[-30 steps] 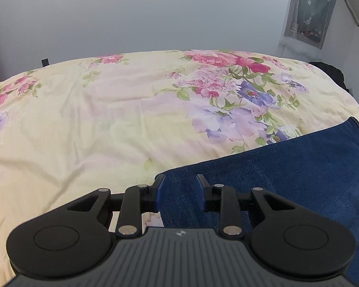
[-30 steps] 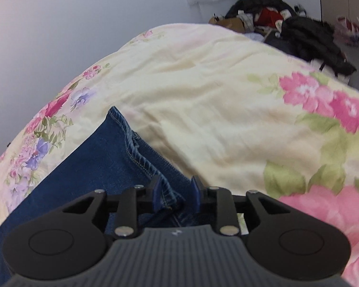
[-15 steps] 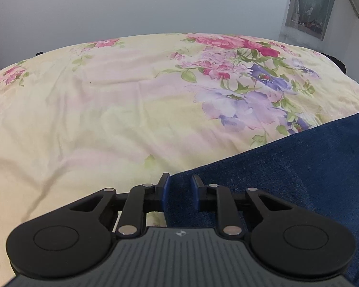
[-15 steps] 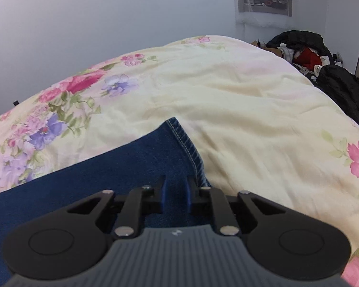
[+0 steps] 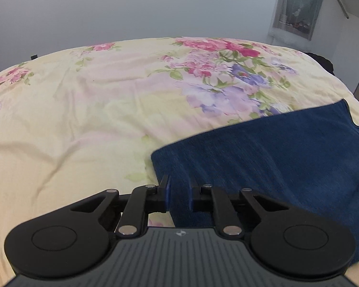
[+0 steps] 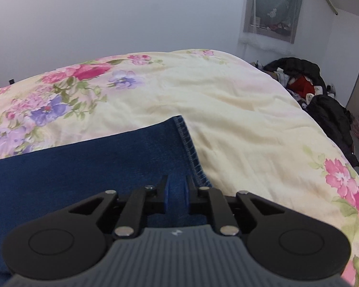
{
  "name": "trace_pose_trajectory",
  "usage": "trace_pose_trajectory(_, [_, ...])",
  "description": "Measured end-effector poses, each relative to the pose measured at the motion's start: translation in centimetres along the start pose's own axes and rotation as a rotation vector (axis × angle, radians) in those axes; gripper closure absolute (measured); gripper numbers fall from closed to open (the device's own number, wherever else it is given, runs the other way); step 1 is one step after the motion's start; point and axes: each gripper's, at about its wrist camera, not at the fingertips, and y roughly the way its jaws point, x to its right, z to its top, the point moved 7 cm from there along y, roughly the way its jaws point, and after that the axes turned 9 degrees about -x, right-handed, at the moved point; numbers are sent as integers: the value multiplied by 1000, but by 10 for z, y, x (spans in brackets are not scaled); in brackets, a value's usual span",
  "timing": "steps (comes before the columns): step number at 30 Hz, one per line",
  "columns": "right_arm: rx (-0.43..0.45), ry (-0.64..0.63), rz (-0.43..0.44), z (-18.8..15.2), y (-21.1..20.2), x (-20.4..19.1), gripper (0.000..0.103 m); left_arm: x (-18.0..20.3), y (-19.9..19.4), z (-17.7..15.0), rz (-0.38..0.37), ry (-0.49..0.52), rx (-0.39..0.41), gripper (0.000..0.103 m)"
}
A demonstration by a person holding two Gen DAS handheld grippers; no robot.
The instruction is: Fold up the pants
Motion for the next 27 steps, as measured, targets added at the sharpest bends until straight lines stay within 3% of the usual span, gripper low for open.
trace_pose_trajectory(3, [-8,-5,61,-22,-16,-11,96,17,-13,-27,-24,28,-15,90])
trace_pose_trajectory(7, [-6,-98,25,-53,-19,-20,95,27,-13,-56,26,94,-42,92])
trace_pose_trajectory(9, [-11,-72,28,-60,-21,-16,95,25,-8,-68,40,79,-83,92])
trace_pose_trajectory(12, [1,-36,38,-67,-42,-22,91,24,-18,-74,59,56,-84,92])
trace_pose_trajectory(16, [-16,-33,120,-91,-81,-61,80,31,-39,-76,51,27,-51,93])
trace_pose_trajectory(20, [-33,-37,244,-126,-110,-118,79,47,-53,-83,46,19,-19,92])
trace_pose_trajectory(24, [-45,-91,234,-153,-114,-161,79,63,-60,-82,8,18,-13,92])
trace_pose_trajectory(27, [-135,-129,171,-178,-103,-172,79,73,-67,-80,-18,24,3,92])
